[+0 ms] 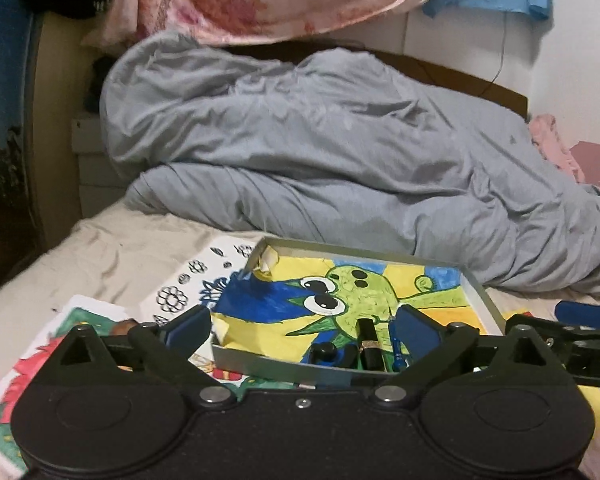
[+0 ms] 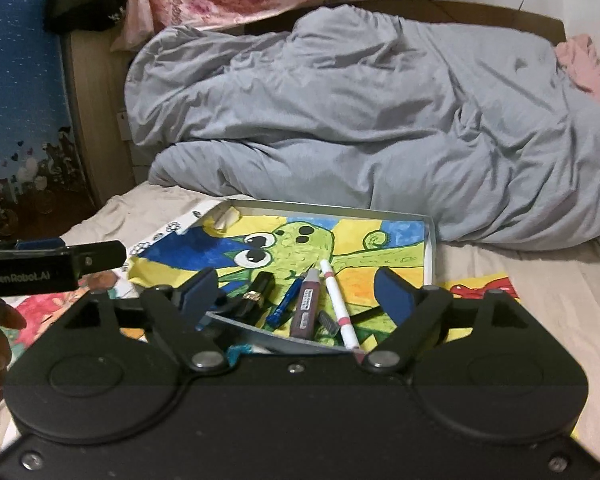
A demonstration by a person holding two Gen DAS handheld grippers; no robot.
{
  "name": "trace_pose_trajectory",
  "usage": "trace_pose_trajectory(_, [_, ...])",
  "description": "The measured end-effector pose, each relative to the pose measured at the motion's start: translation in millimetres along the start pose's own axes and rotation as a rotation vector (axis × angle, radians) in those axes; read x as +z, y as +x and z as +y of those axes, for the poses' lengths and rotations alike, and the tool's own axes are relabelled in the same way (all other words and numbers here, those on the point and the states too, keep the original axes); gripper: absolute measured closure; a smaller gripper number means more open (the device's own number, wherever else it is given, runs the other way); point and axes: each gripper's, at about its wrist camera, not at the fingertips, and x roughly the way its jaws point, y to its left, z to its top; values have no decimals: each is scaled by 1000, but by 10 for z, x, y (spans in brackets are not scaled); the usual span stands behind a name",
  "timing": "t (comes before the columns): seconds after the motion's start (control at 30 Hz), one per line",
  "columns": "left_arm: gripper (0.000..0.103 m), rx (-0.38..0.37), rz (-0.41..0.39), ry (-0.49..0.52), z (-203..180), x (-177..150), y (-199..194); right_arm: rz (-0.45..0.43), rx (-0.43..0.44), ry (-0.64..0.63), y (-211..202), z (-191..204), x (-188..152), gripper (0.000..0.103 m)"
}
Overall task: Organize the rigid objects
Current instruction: 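Lower the headset into the tray and open the left tool while the right tool releases the purple marker there, then lift both open tools away from the tray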
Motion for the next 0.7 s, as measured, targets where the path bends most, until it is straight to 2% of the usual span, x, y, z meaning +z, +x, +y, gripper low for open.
trace_pose_trajectory(0.13, [1,1,-28,-18,-30,-74,-342,-18,1,-7,-368,58,-76,11])
trace_pose_trajectory(0.23, [1,4,-39,-21,-65,-138,-570,-35,-3,-4,-588,97,-149,1])
trace_pose_trajectory(0.57, [1,35,-51,-14,-91,-424,-1146,-23,-16,11,-1237,160,-444,0])
trace_pose_trajectory(0.7, [1,44,-45,-18,-89,-556,-1315,-16,-49,38,-1484,178,-617,0])
